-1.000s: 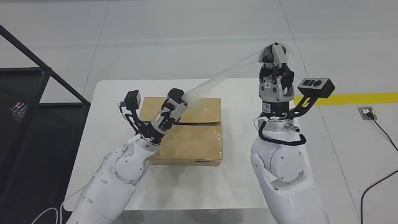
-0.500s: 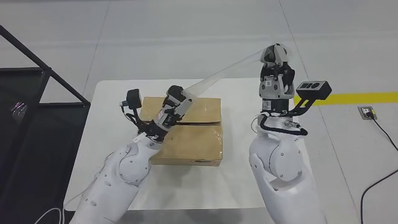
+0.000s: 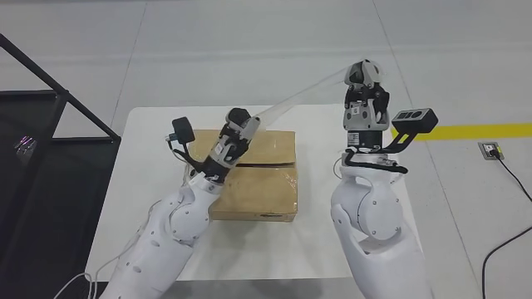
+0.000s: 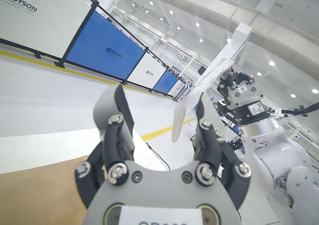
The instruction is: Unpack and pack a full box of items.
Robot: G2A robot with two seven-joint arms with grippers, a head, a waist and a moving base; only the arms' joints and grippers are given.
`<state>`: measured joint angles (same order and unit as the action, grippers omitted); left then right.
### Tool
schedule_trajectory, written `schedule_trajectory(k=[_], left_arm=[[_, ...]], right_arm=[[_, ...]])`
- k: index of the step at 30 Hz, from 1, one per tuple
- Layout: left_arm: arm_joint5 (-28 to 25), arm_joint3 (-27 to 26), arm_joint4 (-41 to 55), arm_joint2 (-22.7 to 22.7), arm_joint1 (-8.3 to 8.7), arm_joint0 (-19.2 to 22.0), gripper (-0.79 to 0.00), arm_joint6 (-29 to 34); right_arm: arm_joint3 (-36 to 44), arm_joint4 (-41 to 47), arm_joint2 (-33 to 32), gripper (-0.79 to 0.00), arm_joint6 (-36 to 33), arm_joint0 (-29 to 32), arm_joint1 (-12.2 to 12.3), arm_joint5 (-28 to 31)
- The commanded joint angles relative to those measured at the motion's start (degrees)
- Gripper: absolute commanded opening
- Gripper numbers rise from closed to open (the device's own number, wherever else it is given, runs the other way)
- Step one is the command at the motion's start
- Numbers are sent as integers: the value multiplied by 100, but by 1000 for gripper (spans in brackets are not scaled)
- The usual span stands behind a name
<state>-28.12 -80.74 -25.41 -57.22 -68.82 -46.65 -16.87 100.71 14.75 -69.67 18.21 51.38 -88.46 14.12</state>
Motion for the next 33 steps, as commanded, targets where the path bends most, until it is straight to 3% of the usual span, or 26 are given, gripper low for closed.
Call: schedule_trajectory(k=[1, 6, 15, 26, 33], left_arm=[[23, 38, -17, -30, -18, 9, -486, 29], [6, 88, -32, -93, -56, -16, -529, 128], [-27, 165, 23, -253, -102, -101, -468, 367], [159, 232, -213, -198, -219, 19, -456, 539], [265, 210, -598, -149, -299, 56, -434, 319]], right_arm=[[-5, -12, -2, -785, -17, -2, -10, -6], [-34, -39, -28, -785, 44, -22, -43, -10], [-81, -38, -42, -785, 137, -82, -109, -21], [-74, -94, -19, -785, -30, -47, -164, -138], [-81, -157, -44, -785, 48, -34, -202, -208]])
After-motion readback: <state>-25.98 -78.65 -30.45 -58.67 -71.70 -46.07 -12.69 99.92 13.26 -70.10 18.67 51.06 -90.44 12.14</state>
